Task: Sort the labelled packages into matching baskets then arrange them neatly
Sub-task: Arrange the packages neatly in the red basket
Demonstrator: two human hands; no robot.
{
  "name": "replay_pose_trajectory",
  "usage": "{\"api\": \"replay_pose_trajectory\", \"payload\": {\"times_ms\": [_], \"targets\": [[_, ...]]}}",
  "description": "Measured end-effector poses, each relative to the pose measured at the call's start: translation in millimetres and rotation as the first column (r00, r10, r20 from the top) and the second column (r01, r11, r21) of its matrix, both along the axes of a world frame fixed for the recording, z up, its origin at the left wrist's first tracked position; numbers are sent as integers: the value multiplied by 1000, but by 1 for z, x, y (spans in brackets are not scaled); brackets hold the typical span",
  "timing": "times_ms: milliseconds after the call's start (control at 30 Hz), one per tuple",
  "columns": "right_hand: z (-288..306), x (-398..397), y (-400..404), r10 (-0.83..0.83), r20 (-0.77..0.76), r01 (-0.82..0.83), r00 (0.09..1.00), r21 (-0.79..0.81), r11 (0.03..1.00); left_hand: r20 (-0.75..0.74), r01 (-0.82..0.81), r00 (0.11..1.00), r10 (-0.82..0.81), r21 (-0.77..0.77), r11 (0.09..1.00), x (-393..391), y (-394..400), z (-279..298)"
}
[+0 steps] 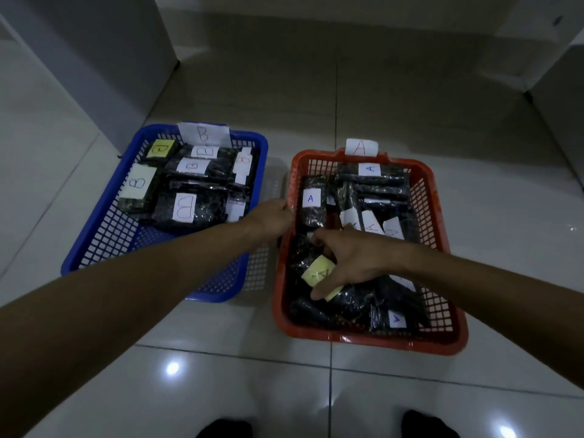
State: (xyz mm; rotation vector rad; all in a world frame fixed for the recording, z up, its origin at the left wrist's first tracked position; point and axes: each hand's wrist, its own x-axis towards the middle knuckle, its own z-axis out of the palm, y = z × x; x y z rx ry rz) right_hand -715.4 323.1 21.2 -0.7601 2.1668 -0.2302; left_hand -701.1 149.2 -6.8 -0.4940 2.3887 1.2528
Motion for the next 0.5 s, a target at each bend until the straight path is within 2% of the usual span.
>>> {"api": "replay_pose_trajectory", "payload": {"times_ms": [67, 133, 200, 267, 367, 500], "targets": [[-2, 4, 0, -42, -22, 41, 999, -32, 999, -8, -6, 1000, 6, 0, 1000, 0, 1, -1], [5, 0, 3, -156, 33, 159, 987, -97, 983, -14, -3, 1000, 3, -5, 1000, 0, 1, -2], [9, -13, 8, -318, 126, 338, 940, -189, 922, -23, 4, 1000, -4, -20, 1000, 0, 0, -2], [10, -29, 9, -464, 149, 487, 873, -289, 824, -21, 13, 1000, -13, -26, 1000, 0, -1, -3], [1, -54, -3, -630, 28, 587, 776, -396, 706, -30, 50, 998, -51, -54, 997, 0, 0, -2], [-18, -79, -38, -711, -125, 600, 692, -448, 663, -57, 74, 995, -80, -97, 993, 0, -1, -3]]}}
